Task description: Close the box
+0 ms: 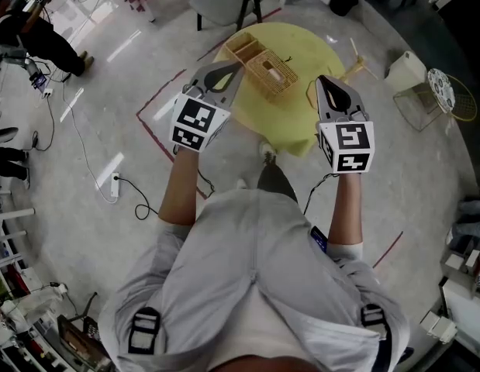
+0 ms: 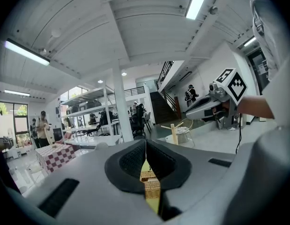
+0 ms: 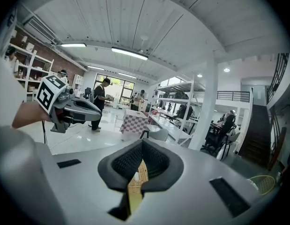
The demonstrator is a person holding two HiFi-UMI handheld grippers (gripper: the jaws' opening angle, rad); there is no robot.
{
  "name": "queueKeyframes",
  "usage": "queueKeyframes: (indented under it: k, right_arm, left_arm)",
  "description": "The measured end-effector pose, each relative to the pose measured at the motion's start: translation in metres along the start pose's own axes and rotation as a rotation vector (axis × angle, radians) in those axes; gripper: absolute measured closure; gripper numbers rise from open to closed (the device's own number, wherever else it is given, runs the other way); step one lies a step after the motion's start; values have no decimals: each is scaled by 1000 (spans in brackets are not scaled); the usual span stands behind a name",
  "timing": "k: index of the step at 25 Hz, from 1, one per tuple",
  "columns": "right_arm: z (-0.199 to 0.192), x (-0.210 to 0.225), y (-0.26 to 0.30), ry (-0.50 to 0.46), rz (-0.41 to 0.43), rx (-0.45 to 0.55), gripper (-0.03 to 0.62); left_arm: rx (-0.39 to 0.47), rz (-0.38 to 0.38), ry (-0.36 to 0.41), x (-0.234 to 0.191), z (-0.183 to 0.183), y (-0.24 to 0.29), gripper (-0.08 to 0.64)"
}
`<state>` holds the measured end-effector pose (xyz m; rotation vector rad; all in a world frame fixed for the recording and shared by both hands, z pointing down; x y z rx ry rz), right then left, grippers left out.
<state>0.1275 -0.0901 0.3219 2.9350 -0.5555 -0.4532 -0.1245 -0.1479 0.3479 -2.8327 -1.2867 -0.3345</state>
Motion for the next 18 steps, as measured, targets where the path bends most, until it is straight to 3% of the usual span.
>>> queueKeyframes:
  k: [18]
  right_arm:
    - [-4, -20, -8, 11, -2, -18, 569]
  left_arm:
    - [-23, -23, -19, 0, -9, -19, 528]
Point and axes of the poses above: the fingertips, and each gripper's own axes: y forward along the fingers, x to its right, z out of its top, the point moved 10 cm from there along -y, backward along the fingers, and after that the axes turned 6 degrees about x, right-handed, at the moved point
